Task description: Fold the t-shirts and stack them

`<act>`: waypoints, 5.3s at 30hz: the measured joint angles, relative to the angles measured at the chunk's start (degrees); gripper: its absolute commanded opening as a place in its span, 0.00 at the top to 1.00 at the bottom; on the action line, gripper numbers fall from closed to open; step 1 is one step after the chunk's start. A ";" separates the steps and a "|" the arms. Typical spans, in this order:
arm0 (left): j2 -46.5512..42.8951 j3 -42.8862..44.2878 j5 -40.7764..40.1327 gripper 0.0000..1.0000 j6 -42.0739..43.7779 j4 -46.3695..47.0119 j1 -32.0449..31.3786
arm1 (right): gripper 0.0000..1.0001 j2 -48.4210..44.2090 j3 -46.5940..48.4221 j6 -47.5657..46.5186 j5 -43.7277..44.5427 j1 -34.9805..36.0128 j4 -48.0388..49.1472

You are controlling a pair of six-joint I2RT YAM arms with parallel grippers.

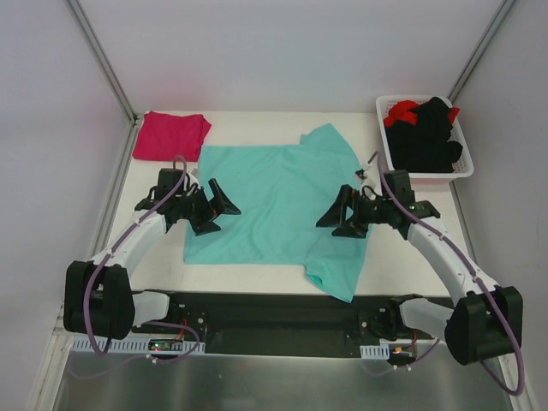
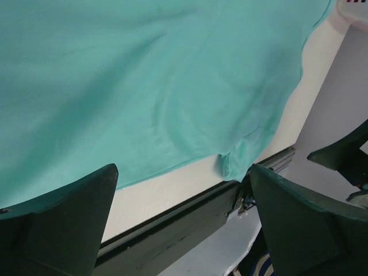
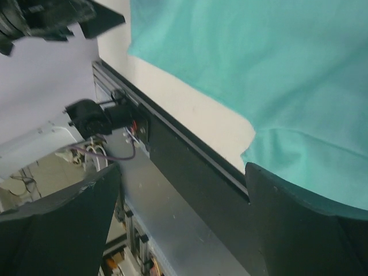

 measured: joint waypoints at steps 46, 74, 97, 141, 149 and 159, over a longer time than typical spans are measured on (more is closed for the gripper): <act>-11.65 1.22 -11.28 0.01 4.15 -17.09 -0.35 | 0.07 14.19 -7.85 6.19 19.10 30.71 9.49; -12.76 1.22 -11.63 0.01 4.13 -17.97 -0.37 | 0.04 4.13 0.87 12.76 25.57 45.81 3.26; -1.92 4.26 -19.52 0.01 5.88 -11.21 -3.69 | 0.03 12.87 7.82 -3.65 26.86 11.50 -9.20; 27.61 23.93 -44.17 0.01 5.60 -10.75 -8.61 | 0.00 39.41 24.94 -11.21 51.69 9.38 -16.76; 30.38 23.32 -44.06 0.01 5.16 -10.23 -8.61 | 0.00 39.87 25.18 -11.30 49.77 8.85 -16.28; 34.45 26.82 -44.13 0.01 5.25 -10.27 -8.59 | 0.00 42.64 29.75 -12.87 48.70 5.49 -16.59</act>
